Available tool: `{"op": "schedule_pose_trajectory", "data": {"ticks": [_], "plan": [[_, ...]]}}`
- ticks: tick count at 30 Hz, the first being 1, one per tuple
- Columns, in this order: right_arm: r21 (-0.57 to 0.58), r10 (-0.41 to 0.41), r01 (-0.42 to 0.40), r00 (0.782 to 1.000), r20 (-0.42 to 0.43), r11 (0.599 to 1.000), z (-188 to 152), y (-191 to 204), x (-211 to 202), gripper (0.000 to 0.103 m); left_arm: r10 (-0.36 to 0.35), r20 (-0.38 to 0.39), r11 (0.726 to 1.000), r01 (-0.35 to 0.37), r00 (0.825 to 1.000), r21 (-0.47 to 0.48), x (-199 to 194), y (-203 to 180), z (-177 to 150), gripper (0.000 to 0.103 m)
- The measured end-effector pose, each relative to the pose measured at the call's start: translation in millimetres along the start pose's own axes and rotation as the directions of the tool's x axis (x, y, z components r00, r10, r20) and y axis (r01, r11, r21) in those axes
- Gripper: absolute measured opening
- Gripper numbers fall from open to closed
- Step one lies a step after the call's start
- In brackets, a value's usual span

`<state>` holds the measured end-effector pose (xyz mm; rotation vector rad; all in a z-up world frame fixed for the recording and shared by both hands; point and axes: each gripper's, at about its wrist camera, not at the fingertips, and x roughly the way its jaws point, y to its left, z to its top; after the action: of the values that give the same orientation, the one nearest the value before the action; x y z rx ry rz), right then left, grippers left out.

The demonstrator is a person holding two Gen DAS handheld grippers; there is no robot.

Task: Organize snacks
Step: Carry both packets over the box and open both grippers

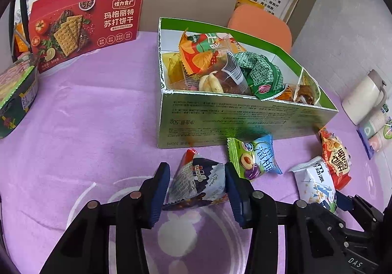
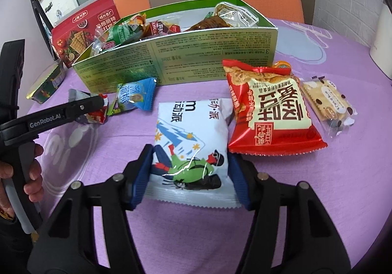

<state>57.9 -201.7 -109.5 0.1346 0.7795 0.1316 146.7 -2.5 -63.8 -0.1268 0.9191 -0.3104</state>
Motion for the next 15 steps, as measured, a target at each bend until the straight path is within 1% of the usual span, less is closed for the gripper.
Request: {"op": "schedule_pose_trajectory", "data": {"ticks": [1,2,3,8,11,12,15], "plan": [[-0.003,0.008,-0.008,1.000,-0.001,1.000,-1,0,0,0.061,-0.004,-0.006,1.000,0.004,1.000,0.005,-1,-1,0,0.043],[-0.006,0.020,-0.020,1.000,-0.002,1.000,-1,1,-2,0.060,-0.014,-0.010,1.000,0.014,1.000,0.012,-2,-2,-1,0.037],[-0.006,0.039,-0.039,0.999,0.000,0.999,-2,1,-4,0.058,-0.017,-0.015,1.000,0.017,1.000,0.020,-5,-4,-3,0.033],[-0.011,0.139,-0.139,0.990,0.038,0.990,-1,7,-22,0.056,-0.033,0.004,0.998,0.033,0.999,0.047,-26,-11,-10,0.033],[-0.015,0.207,-0.206,0.976,0.073,0.978,7,13,-38,0.056,-0.049,0.045,0.997,0.046,0.998,0.068,-49,-19,-7,0.033],[-0.027,0.217,-0.216,0.972,0.093,0.976,12,15,-44,0.056,-0.056,0.066,0.996,0.051,0.996,0.078,-59,-22,-4,0.033],[-0.062,0.214,-0.207,0.966,0.146,0.976,34,20,-59,0.056,-0.079,0.139,0.991,0.063,0.987,0.115,-87,-37,16,0.033]]}}
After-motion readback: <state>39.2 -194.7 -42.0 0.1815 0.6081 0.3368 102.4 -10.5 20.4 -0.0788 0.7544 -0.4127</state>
